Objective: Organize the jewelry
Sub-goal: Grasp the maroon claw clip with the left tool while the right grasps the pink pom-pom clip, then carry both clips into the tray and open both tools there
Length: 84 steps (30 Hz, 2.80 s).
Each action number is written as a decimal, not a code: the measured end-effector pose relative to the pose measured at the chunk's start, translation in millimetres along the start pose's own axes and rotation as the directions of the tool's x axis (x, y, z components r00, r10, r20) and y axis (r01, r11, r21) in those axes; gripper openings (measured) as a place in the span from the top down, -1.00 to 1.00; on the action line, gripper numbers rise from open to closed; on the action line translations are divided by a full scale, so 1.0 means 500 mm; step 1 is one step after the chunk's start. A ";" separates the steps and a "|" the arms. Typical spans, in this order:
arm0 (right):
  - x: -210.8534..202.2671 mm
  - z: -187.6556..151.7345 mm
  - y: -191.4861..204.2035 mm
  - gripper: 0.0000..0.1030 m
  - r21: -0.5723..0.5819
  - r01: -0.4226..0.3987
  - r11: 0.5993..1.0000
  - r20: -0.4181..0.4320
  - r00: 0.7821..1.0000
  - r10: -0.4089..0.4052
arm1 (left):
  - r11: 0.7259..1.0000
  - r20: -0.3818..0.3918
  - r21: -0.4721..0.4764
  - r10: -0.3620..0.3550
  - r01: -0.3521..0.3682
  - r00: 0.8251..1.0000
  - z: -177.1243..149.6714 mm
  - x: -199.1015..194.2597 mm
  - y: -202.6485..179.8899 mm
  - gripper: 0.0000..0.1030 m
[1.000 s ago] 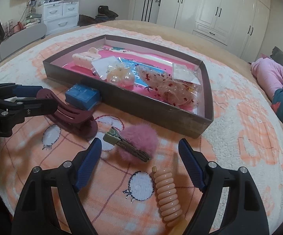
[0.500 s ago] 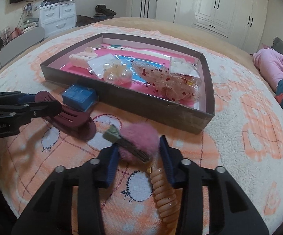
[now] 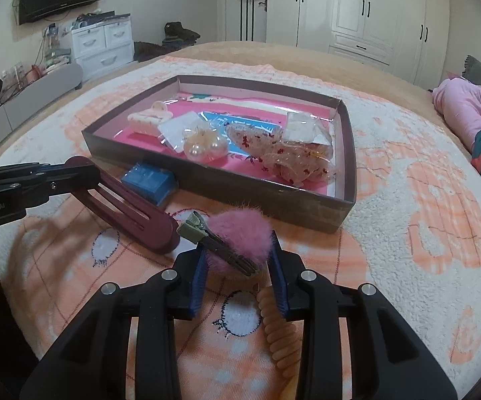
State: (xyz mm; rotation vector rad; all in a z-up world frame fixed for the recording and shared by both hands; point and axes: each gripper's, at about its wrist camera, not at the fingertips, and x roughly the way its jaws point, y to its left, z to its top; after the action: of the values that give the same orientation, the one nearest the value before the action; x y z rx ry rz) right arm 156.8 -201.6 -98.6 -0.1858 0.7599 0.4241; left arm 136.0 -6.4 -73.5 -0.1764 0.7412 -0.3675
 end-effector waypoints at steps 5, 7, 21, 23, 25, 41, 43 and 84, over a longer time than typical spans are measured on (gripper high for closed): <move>-0.010 0.000 0.002 0.39 0.000 0.002 1.000 0.020 1.000 -0.002 | 1.000 0.022 0.014 -0.019 0.019 1.000 0.008 -0.021 -0.015 0.96; -0.013 0.001 0.004 0.39 -0.005 0.009 1.000 0.023 1.000 -0.009 | 1.000 0.031 0.015 -0.023 0.022 0.999 0.011 -0.027 -0.017 0.96; -0.036 0.007 0.032 0.39 -0.071 0.056 0.996 0.079 0.996 -0.050 | 1.000 0.115 -0.022 -0.017 0.020 0.993 0.049 -0.084 0.002 0.96; -0.043 0.013 0.033 0.39 -0.069 0.052 0.996 0.093 0.995 -0.045 | 1.000 0.127 -0.029 -0.008 0.012 0.992 0.055 -0.091 0.009 0.96; -0.048 0.020 0.035 0.39 -0.069 0.050 0.996 0.108 0.993 -0.043 | 0.999 0.140 -0.035 0.008 -0.003 0.990 0.059 -0.097 0.019 0.96; -0.037 0.116 0.029 0.39 -0.067 0.047 0.997 0.171 0.985 -0.035 | 0.983 0.177 -0.163 0.117 -0.088 0.977 0.106 -0.089 0.127 0.96; -0.029 0.125 0.021 0.39 -0.059 0.048 0.997 0.165 0.985 -0.038 | 0.982 0.177 -0.170 0.116 -0.085 0.977 0.114 -0.083 0.132 0.96; 0.128 0.197 0.018 -0.12 0.016 0.013 1.000 0.025 1.000 -0.014 | 0.969 0.076 -0.222 0.131 -0.111 0.989 0.120 0.014 0.193 0.95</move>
State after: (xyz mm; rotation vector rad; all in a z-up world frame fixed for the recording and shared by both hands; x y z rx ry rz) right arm 255.9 -143.2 -72.9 -0.1702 0.7369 0.4068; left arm 207.4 81.5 -61.4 -0.3506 0.6989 -0.1601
